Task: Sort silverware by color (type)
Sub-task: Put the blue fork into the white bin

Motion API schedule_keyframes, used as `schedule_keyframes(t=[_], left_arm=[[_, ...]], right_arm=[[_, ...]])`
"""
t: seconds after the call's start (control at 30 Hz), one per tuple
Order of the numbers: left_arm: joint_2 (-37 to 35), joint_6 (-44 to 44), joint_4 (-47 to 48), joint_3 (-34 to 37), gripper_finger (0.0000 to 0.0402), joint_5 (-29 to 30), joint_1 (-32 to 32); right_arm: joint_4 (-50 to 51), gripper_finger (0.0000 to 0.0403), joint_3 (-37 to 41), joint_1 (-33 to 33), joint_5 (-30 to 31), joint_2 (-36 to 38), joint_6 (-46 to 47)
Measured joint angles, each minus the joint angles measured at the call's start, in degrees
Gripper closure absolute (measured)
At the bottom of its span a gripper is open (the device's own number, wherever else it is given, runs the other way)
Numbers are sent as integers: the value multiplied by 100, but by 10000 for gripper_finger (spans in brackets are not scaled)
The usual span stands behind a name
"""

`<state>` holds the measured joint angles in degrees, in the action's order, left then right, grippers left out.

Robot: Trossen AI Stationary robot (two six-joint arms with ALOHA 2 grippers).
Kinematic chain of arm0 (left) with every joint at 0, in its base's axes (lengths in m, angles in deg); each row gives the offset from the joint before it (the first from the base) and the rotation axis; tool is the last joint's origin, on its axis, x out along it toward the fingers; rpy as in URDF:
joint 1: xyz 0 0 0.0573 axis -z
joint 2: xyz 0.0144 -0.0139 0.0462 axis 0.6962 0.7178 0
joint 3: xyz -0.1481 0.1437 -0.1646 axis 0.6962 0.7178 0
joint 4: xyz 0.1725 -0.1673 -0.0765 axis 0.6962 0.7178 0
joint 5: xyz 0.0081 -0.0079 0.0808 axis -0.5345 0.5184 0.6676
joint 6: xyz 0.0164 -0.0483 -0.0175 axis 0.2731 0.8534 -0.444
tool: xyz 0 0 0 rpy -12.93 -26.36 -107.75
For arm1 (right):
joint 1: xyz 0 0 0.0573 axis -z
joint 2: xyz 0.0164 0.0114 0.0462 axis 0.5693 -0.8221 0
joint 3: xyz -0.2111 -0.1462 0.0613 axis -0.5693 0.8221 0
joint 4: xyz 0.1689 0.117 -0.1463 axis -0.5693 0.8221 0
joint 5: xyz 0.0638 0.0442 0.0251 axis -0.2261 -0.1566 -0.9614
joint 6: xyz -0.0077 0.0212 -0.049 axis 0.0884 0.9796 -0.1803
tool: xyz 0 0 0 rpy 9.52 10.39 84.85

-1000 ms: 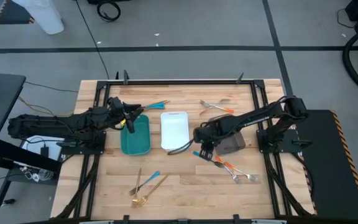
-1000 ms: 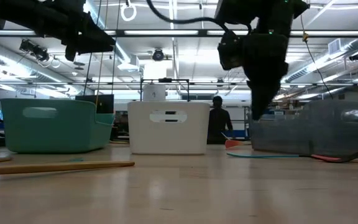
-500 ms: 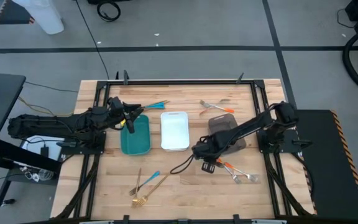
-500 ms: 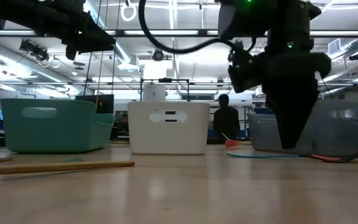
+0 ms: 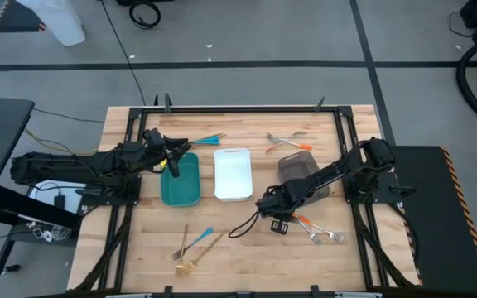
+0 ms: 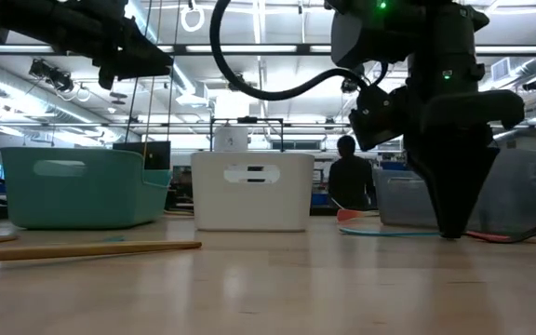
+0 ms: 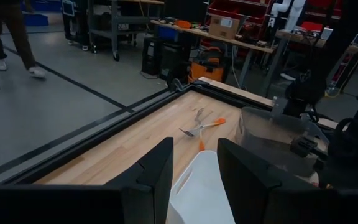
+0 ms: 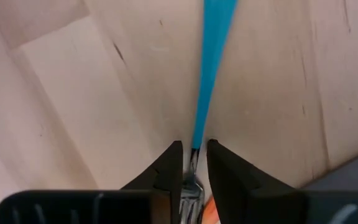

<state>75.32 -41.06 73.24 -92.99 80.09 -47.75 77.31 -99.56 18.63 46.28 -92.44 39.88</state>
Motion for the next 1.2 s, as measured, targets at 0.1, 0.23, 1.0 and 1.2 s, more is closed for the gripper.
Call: schedule_keyframes(t=[0.1,0.23,1.0,1.2], left_arm=[[-1,0,-13,0,267,1,-2],[1,2,-31,0,267,0,0],[1,2,-72,0,267,0,-2],[0,4,-72,0,267,0,-2]], right_arm=[[-3,326,0,-43,81,0,-88],[-102,332,0,-77,193,0,-136],[-48,394,15,-62,282,308,161],[52,394,13,-49,292,526,284]])
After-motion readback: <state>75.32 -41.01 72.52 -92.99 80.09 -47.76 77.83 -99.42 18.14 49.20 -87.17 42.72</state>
